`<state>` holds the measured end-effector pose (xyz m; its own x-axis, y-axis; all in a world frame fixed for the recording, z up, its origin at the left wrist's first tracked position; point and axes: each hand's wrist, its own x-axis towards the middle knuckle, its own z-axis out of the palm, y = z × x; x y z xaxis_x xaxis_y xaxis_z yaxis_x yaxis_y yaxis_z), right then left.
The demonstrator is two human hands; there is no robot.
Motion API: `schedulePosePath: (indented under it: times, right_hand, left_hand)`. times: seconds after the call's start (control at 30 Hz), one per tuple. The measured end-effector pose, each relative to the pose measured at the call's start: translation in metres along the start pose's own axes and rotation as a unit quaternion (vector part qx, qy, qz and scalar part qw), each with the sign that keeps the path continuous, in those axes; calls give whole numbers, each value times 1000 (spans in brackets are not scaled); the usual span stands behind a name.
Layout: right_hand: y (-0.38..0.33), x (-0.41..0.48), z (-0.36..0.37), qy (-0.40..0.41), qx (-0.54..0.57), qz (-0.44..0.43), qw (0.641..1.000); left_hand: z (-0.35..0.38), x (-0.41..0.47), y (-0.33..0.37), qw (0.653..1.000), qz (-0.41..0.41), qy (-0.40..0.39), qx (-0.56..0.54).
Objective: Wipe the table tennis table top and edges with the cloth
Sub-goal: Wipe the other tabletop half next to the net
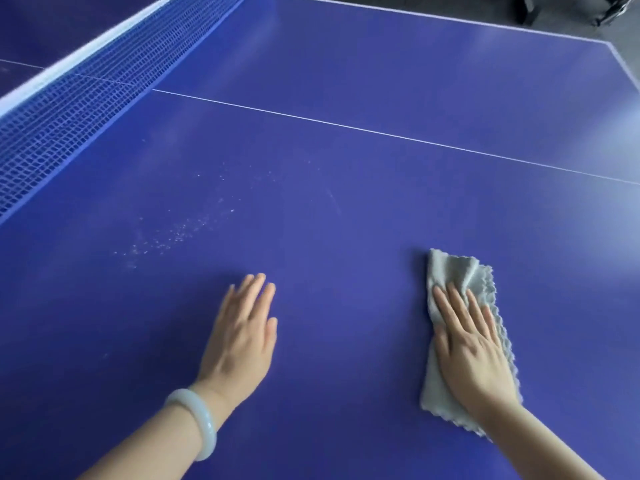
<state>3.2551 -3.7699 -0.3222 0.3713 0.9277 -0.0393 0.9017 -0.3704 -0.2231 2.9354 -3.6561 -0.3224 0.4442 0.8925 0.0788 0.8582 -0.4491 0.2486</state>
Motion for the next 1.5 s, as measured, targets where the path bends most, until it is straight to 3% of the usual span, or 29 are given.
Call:
schedulePosePath:
  times: [0.07, 0.1, 0.17, 0.27, 0.37, 0.43, 0.5, 0.57, 0.63, 0.7, 0.77, 0.83, 0.9, 0.97, 1.07, 1.13, 1.33, 1.5]
  right_hand:
    - [-37, 7, 9, 19, 3, 76, 997]
    - [-61, 7, 13, 23, 0, 66, 998]
    - [-107, -11, 27, 23, 7, -45, 999]
    - [-126, -66, 39, -35, 16, -238, 971]
    - [-65, -67, 25, -49, -37, -273, 960]
    - [-16, -50, 10, -23, -55, -145, 988]
    - [10, -28, -2, 9, -18, 51, 998]
    - [-4, -4, 2, 30, 8, 211, 977]
    - [-50, 18, 11, 35, 25, 271, 962]
    - [-105, 27, 25, 38, 17, 173, 984]
    - [-159, 19, 41, 15, -4, -44, 999]
    - [-181, -1, 47, -32, -1, -228, 973]
    - [-159, 1, 42, -41, -12, -299, 953]
    - [-115, 20, 33, -18, -34, -245, 969]
    - [-61, 57, 13, 7, -4, -19, 1000]
    - [-54, 77, 9, 12, -2, 57, 998]
    - [-52, 103, 5, -4, -6, 77, 997]
    - [-56, 129, 14, 15, 10, 99, 995]
  left_hand:
    - [-3, -6, -22, 998, -31, -21, 50]
    - [-2, -7, -27, 997, -32, -27, 61]
    - [0, -7, -30, 997, -29, -24, 66]
    - [2, -7, -31, 997, -26, -16, 66]
    - [1, -6, -32, 997, -29, -22, 62]
    - [1, -6, -31, 997, -35, -26, 59]
    - [1, -6, -30, 997, -40, -30, 59]
    - [1, -6, -29, 997, -40, -30, 64]
    - [-2, -6, -28, 997, -39, -29, 67]
    - [-4, -5, -27, 997, -37, -35, 60]
    - [-5, -4, -28, 997, -35, -36, 54]
    - [-5, -5, -29, 998, -29, -37, 51]
    - [-5, -5, -29, 998, -21, -43, 45]
    - [-9, -3, -30, 998, -10, -48, 50]
    - [-14, 11, -32, 998, 15, -32, 48]
    - [-16, 33, -33, 998, 38, -14, 41]
    - [-2, 130, -39, 997, 29, -39, 62]
    - [8, 140, -45, 999, 1, -24, 44]
